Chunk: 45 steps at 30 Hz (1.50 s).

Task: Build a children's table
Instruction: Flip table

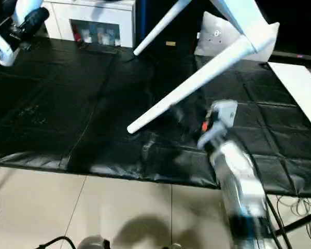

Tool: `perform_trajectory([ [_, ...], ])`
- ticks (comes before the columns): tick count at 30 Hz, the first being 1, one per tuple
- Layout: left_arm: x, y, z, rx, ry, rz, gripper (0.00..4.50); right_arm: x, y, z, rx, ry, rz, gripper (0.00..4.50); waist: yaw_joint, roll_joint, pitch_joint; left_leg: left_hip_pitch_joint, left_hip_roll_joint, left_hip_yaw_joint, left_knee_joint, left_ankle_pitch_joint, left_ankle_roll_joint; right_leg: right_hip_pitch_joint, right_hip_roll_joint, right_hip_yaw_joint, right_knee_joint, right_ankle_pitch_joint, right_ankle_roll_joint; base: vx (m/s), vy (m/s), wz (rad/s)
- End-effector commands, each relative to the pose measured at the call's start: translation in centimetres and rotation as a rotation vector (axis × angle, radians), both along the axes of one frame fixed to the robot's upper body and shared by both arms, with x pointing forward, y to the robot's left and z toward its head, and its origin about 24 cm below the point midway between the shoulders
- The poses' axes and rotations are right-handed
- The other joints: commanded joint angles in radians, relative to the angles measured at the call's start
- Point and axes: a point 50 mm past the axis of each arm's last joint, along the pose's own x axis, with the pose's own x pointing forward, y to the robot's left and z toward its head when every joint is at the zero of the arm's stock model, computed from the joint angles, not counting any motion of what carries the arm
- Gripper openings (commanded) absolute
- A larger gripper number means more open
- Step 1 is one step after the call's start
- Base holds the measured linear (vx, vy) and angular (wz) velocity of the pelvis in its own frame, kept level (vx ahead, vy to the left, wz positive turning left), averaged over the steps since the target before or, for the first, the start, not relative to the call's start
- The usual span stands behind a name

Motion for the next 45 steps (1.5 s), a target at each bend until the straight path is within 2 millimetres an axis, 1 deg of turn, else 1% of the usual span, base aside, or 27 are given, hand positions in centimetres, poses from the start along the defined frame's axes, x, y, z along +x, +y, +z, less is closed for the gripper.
perform_trajectory([
  [1, -0.2, -0.6, 0.2, -0.053, -0.007, -0.077, 1.97, 0.8, -0.3, 0.3, 0.013, -0.011, -0.019, 4.42, -0.007, 0.0, -0.082, 0.016, 0.008, 0.0, -0.069, -0.219, -0.03, 0.05, -0.062, 0.043, -0.088, -0.303, -0.113, 0.0, 0.0, 0.0],
  [2, -0.2, -0.6, 0.1, -0.055, -0.003, -0.085, 1.97, 1.5, 0.0, 1.0, 0.042, -0.032, -0.003, 4.42, -0.005, 0.003, -0.084, 0.014, 0.01, 0.0, -0.068, -0.203, -0.028, 0.052, -0.063, 0.044, -0.084, -0.269, -0.122, 0.0, 0.0, 0.0],
  [5, -0.2, -0.7, -0.2, -0.067, 0.009, -0.106, 1.97, 2.1, 0.5, 2.0, 0.074, -0.073, 0.037, 4.42, -0.003, 0.001, -0.087, 0.011, 0.01, 0.001, -0.067, -0.176, -0.02, 0.058, -0.062, 0.043, -0.074, -0.193, -0.151, 0.0, 0.0, 0.0],
  [7, -0.3, -0.7, -1.7, -0.112, 0.058, -0.14, 1.97, 2.9, 1.2, 3.8, 0.093, -0.147, 0.118, 4.42, -0.005, 0.0, -0.088, 0.005, 0.009, 0.0, -0.067, -0.165, -0.016, 0.063, -0.063, 0.042, -0.07, -0.172, -0.163, 0.0, 0.0, 0.0],
  [8, -0.3, -0.6, -2.4, -0.126, 0.083, -0.145, 1.97, 3.1, 1.3, 4.5, 0.116, -0.173, 0.15, 4.42, -0.004, 0.001, -0.09, 0.009, 0.01, 0.003, -0.065, -0.158, -0.011, 0.06, -0.063, 0.043, -0.069, -0.152, -0.169, 0.0, 0.0, 0.0],
  [9, -0.3, -0.6, -2.6, -0.128, 0.089, -0.145, 1.97, 3.1, 1.4, 4.7, 0.123, -0.179, 0.157, 4.48, -0.006, -0.01, -0.09, 0.007, 0.01, 0.004, -0.065, -0.153, -0.005, 0.063, -0.062, 0.043, -0.067, -0.144, -0.174, 0.0, 0.0, 0.0],
  [10, -0.4, -0.3, -3.3, -0.133, 0.104, -0.142, 1.97, 2.9, 1.4, 5.2, 0.131, -0.197, 0.178, 4.48, -0.001, -0.004, -0.088, 0.009, 0.01, 0.005, -0.064, -0.148, 0.001, 0.061, -0.063, 0.043, -0.068, -0.147, -0.176, 0.0, 0.0, 0.0],
  [12, -0.6, 0.1, -5.0, -0.139, 0.138, -0.136, 1.95, 2.2, 1.5, 6.2, 0.14, -0.239, 0.229, 4.5, 0.002, -0.009, -0.086, 0.009, 0.012, 0.005, -0.067, -0.148, 0.009, 0.061, -0.063, 0.044, -0.071, -0.168, -0.163, 0.0, 0.0, 0.0],
  [14, -0.8, 0.3, -6.3, -0.15, 0.166, -0.141, 1.94, 1.4, 1.7, 6.8, 0.121, -0.268, 0.28, 4.5, 0.004, -0.007, -0.087, 0.012, 0.013, 0.006, -0.067, -0.154, 0.008, 0.058, -0.062, 0.044, -0.073, -0.18, -0.152, 0.0, 0.0, 0.0],
  [15, -0.8, 0.3, -6.3, -0.151, 0.166, -0.141, 1.91, 1.4, 1.7, 6.8, 0.121, -0.268, 0.281, 4.5, 0.005, -0.006, -0.085, 0.013, 0.013, 0.005, -0.069, -0.167, 0.006, 0.056, -0.061, 0.043, -0.076, -0.199, -0.144, 0.0, 0.0, 0.0],
  [16, -0.8, 0.2, -7.4, -0.17, 0.185, -0.134, 1.87, 0.8, 1.9, 7.1, 0.085, -0.278, 0.314, 4.5, 0.006, -0.002, -0.083, 0.015, 0.012, 0.004, -0.071, -0.186, 0.001, 0.054, -0.061, 0.043, -0.081, -0.233, -0.135, 0.0, 0.0, 0.0],
  [19, -0.7, 0.0, -9.5, -0.191, 0.223, -0.117, 1.75, -0.2, 2.3, 7.2, 0.031, -0.287, 0.369, 4.5, 0.012, -0.007, -0.082, 0.018, 0.014, 0.002, -0.075, -0.219, -0.008, 0.053, -0.062, 0.043, -0.087, -0.27, -0.114, 0.0, 0.0, 0.0],
  [20, -0.6, -0.1, -10.2, -0.203, 0.23, -0.103, 1.72, -0.5, 2.4, 7.3, 0.029, -0.288, 0.383, 4.5, 0.014, -0.005, -0.082, 0.019, 0.015, 0.001, -0.076, -0.233, -0.011, 0.051, -0.064, 0.043, -0.09, -0.284, -0.111, 0.0, 0.0, 0.0],
  [24, -0.6, 0.3, -11.0, -0.2, 0.228, -0.067, 1.62, -1.3, 2.8, 7.5, 0.042, -0.282, 0.402, 4.5, 0.017, -0.006, -0.083, 0.023, 0.017, -0.003, -0.079, -0.262, -0.021, 0.049, -0.064, 0.041, -0.092, -0.28, -0.109, 0.0, 0.0, 0.0],
  [27, -0.4, 0.7, -11.5, -0.174, 0.222, -0.029, 1.6, -1.7, 3.5, 7.0, 0.009, -0.249, 0.425, 4.5, 0.021, -0.006, -0.082, 0.025, 0.02, -0.006, -0.082, -0.265, -0.021, 0.048, -0.063, 0.041, -0.092, -0.257, -0.111, 0.0, 0.0, 0.0],
  [29, -0.2, 1.2, -12.2, -0.168, 0.239, 0.005, 1.6, -1.9, 4.0, 5.9, -0.037, -0.218, 0.418, 4.5, 0.019, -0.007, -0.082, 0.023, 0.019, -0.008, -0.085, -0.281, -0.034, 0.052, -0.067, 0.04, -0.091, -0.261, -0.113, 0.0, 0.0, 0.0],
  [30, -0.2, 1.5, -12.7, -0.17, 0.255, 0.025, 1.6, -1.8, 4.0, 5.4, -0.066, -0.208, 0.4, 4.5, 0.017, 0.0, -0.082, 0.023, 0.019, -0.009, -0.085, -0.281, -0.039, 0.052, -0.066, 0.041, -0.091, -0.251, -0.114, 0.0, 0.0, 0.0],
  [32, -0.5, 2.0, -13.6, -0.182, 0.276, 0.052, 1.6, -1.5, 3.9, 4.7, -0.095, -0.184, 0.367, 4.5, 0.013, -0.004, -0.083, 0.023, 0.018, -0.009, -0.085, -0.286, -0.047, 0.054, -0.067, 0.041, -0.09, -0.236, -0.12, 0.0, 0.0, 0.0],
  [34, -0.8, 2.5, -14.4, -0.203, 0.292, 0.058, 2.13, -1.4, 3.8, 4.2, -0.1, -0.167, 0.338, 4.5, 0.012, -0.006, -0.083, 0.023, 0.017, -0.008, -0.085, -0.288, -0.046, 0.053, -0.068, 0.041, -0.091, -0.236, -0.125, 0.0, 0.0, 0.0],
  [37, -1.4, 3.0, -15.2, -0.229, 0.3, 0.045, 2.36, -1.5, 3.5, 3.6, -0.109, -0.153, 0.311, 4.5, 0.008, -0.008, -0.082, 0.023, 0.018, -0.01, -0.088, -0.308, -0.047, 0.055, -0.069, 0.041, -0.095, -0.262, -0.12, 0.0, 0.0, 0.0],
  [39, -2.3, 3.6, -16.0, -0.248, 0.298, 0.037, 2.61, -2.1, 3.2, 2.8, -0.119, -0.141, 0.291, 4.5, 0.006, 0.002, -0.082, 0.026, 0.018, -0.011, -0.088, -0.322, -0.049, 0.053, -0.069, 0.041, -0.096, -0.265, -0.12, 0.0, 0.0, 0.0],
  [40, -3.7, 4.7, -16.8, -0.285, 0.299, 0.036, 2.7, -2.9, 2.6, 1.9, -0.124, -0.125, 0.273, 4.5, 0.005, -0.001, -0.079, 0.02, 0.018, -0.012, -0.092, -0.32, -0.046, 0.057, -0.069, 0.041, -0.098, -0.258, -0.118, 0.0, 0.0, 0.0],
  [41, -4.7, 5.3, -17.2, -0.297, 0.295, 0.034, 2.79, -3.6, 2.2, 1.3, -0.118, -0.111, 0.266, 4.5, 0.005, 0.007, -0.079, 0.02, 0.019, -0.013, -0.095, -0.33, -0.046, 0.057, -0.069, 0.042, -0.097, -0.249, -0.119, 0.0, 0.0, 0.0],
  [42, -5.6, 5.8, -17.5, -0.304, 0.295, 0.031, 2.79, -4.1, 1.8, 0.8, -0.114, -0.099, 0.256, 4.5, 0.003, 0.007, -0.08, 0.021, 0.02, -0.014, -0.096, -0.343, -0.045, 0.059, -0.07, 0.041, -0.1, -0.253, -0.119, 0.0, 0.0, 0.0],
  [43, -5.6, 5.8, -17.5, -0.304, 0.295, 0.031, 2.84, -4.1, 1.8, 0.8, -0.114, -0.099, 0.256, 4.5, 0.001, 0.004, -0.081, 0.021, 0.021, -0.014, -0.097, -0.348, -0.045, 0.061, -0.07, 0.041, -0.099, -0.25, -0.121, 0.0, 0.0, 0.0],
  [44, -6.6, 6.1, -17.8, -0.307, 0.303, 0.021, 2.94, -4.7, 1.5, 0.4, -0.111, -0.089, 0.25, 4.5, -0.003, 0.011, -0.079, 0.026, 0.02, -0.013, -0.099, -0.386, -0.038, 0.058, -0.066, 0.041, -0.107, -0.272, -0.124, 0.0, 0.0, 0.0],
  [45, -7.5, 6.2, -18.0, -0.305, 0.309, 0.008, 2.94, -5.4, 1.1, 0.0, -0.113, -0.079, 0.24, 4.5, -0.001, 0.025, -0.078, 0.028, 0.02, -0.016, -0.099, -0.402, -0.041, 0.056, -0.067, 0.04, -0.106, -0.285, -0.127, 0.0, 0.0, 0.0],
])
